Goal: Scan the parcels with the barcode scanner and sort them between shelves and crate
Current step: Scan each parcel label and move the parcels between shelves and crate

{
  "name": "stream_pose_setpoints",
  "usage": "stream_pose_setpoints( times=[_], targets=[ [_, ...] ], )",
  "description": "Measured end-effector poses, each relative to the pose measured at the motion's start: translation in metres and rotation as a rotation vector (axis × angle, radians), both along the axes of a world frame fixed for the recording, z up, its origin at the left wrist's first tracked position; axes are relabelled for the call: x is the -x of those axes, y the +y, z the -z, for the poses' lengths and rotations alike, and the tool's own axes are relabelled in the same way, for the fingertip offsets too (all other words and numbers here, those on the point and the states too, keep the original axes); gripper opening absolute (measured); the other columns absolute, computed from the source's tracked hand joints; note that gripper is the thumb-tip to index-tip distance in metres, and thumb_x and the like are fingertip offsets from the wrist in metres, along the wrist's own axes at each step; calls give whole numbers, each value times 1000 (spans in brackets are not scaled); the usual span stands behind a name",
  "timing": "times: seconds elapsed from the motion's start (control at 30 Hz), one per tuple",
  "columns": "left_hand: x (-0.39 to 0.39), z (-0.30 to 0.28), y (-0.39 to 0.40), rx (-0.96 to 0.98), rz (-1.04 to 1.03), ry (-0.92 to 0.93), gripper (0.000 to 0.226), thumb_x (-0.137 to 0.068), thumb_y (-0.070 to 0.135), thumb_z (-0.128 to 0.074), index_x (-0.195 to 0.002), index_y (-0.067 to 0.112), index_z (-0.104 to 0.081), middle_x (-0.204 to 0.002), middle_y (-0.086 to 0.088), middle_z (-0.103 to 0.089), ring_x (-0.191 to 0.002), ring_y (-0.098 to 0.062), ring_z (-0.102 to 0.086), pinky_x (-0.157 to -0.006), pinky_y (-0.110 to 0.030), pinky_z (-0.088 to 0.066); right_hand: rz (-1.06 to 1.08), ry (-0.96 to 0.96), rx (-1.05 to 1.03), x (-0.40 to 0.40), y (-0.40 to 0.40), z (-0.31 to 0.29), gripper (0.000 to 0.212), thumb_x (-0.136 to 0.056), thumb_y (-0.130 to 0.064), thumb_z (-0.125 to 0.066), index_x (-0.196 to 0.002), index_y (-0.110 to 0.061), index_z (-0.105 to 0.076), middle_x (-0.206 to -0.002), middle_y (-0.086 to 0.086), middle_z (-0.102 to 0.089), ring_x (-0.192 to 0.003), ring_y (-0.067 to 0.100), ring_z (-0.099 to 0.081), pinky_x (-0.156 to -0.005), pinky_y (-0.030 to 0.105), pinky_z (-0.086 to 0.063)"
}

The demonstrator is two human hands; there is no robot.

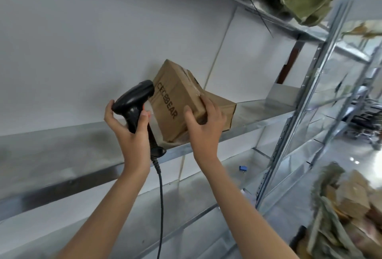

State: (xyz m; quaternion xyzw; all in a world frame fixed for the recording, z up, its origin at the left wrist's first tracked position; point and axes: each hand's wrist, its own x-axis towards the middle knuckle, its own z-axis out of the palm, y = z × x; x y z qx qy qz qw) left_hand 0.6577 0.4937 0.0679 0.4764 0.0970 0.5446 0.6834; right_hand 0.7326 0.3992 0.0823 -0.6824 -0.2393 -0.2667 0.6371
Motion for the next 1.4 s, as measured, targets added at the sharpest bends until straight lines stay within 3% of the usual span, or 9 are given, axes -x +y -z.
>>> stream_pose_setpoints(
  times=[0.13,0.4,0.7,0.8,0.93,1.1,1.17,1.27,1.4],
  targets=[
    [1,3,8,100,52,-23,65,-95,18,-66,-142,41,-27,-116,1,-70,-114,-20,-68,-114,-56,-38,-106,176,-163,22,-10,9,50,-80,-45,-67,-126,-24,-64,-120,-10,-63,-118,17,-54,-97,39,-51],
    [24,5,18,-2,53,-97,72,-94,19,-64,-149,35,-21,-120,-1,-70,-116,-22,-67,-111,-62,-39,-67,-20,346,31,-25,5,55,-93,-31,-70,-142,-17,-51,-132,-5,-58,-119,6,-51,-94,5,-37],
    [42,2,14,-140,22,-122,71,-94,24,-66,-147,42,-23,-134,-20,-59,-118,-24,-64,-110,-48,-45,121,-15,566,55,4,-1,146,-58,-68,-82,-158,-13,9,-161,12,-9,-145,24,-12,-118,48,-17],
    [46,0,9,-189,41,-116,68,-99,7,-57,-150,31,-18,-114,-14,-67,-102,-17,-71,-97,-36,-53,206,-70,502,54,14,7,139,-58,-69,-77,-159,-16,2,-155,16,-17,-137,28,-19,-113,49,-22],
    [49,-3,23,-126,29,-115,66,-99,11,-59,-148,33,-20,-104,-6,-73,-107,-23,-70,-110,-55,-44,-31,50,266,47,9,16,128,-57,-61,-72,-158,-32,-1,-155,1,-14,-141,20,-19,-118,44,-23],
    [47,-6,29,-9,137,-84,62,-102,14,-56,-150,35,-22,-102,-1,-77,-111,-29,-69,-104,-61,-47,-390,120,149,47,2,19,103,-75,-44,-77,-156,-43,-14,-163,-15,-8,-142,-8,-11,-104,6,-22],
    [48,-2,29,-41,138,-83,65,-100,17,-60,-150,35,-22,-108,-8,-74,-112,-32,-67,-100,-56,-50,-455,93,172,44,-1,19,94,-82,-40,-78,-157,-38,-21,-163,-9,-22,-146,-2,-20,-115,20,-32],
    [50,0,25,-106,139,-76,70,-95,22,-61,-150,36,-20,-114,-14,-69,-113,-33,-66,-102,-57,-48,-433,30,183,42,-7,17,83,-88,-27,-76,-154,-34,-26,-147,-10,-50,-134,5,-47,-110,36,-46],
    [48,1,15,-137,150,-59,71,-96,24,-62,-151,37,-18,-113,-10,-70,-118,-33,-64,-106,-60,-45,-207,-171,228,50,-4,14,81,-94,-7,-66,-158,-25,-19,-161,-5,-28,-144,-8,-22,-115,11,-25]
  ],
)
